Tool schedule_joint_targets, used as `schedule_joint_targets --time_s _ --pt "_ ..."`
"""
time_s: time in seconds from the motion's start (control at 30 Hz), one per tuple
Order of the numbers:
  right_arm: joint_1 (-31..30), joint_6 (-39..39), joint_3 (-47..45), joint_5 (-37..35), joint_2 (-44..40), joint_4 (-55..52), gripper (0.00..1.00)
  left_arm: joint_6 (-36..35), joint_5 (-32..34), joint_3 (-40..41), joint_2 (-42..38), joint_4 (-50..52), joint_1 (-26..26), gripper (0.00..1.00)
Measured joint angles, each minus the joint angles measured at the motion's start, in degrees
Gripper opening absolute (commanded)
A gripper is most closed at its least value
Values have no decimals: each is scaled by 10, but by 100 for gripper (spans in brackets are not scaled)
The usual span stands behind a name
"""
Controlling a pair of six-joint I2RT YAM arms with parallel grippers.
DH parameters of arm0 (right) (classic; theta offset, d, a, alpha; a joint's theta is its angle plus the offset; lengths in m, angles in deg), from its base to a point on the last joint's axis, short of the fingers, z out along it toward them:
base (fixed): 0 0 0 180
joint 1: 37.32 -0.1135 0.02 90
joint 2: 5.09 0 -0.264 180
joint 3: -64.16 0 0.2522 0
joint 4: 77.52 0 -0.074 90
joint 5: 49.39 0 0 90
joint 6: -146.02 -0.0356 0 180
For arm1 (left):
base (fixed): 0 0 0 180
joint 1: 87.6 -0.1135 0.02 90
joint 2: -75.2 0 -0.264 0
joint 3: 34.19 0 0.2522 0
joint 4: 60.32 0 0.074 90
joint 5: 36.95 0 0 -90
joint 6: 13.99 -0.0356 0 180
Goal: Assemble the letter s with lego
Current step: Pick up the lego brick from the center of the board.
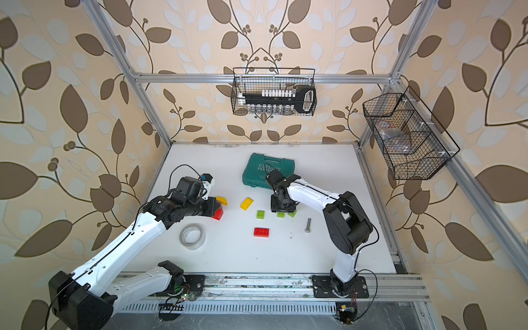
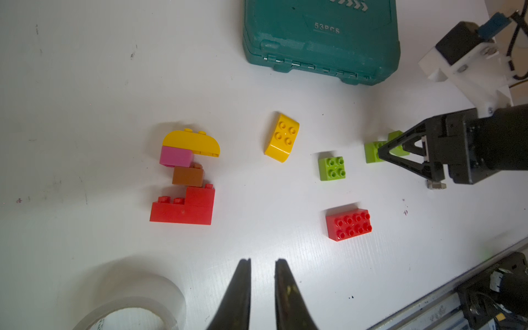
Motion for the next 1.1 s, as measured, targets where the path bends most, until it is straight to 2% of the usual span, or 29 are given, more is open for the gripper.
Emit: schedule_joint_targets --time_s 0.63,0.8,1.1 --pt "0 -21 -2 2 36 10 36 2 9 2 -7 0 0 23" --pt "0 -26 -3 -1 36 11 25 2 9 2 -7 0 -4 23" --pt "-4 -31 -3 -10 34 6 18 2 9 2 -14 0 -4 25"
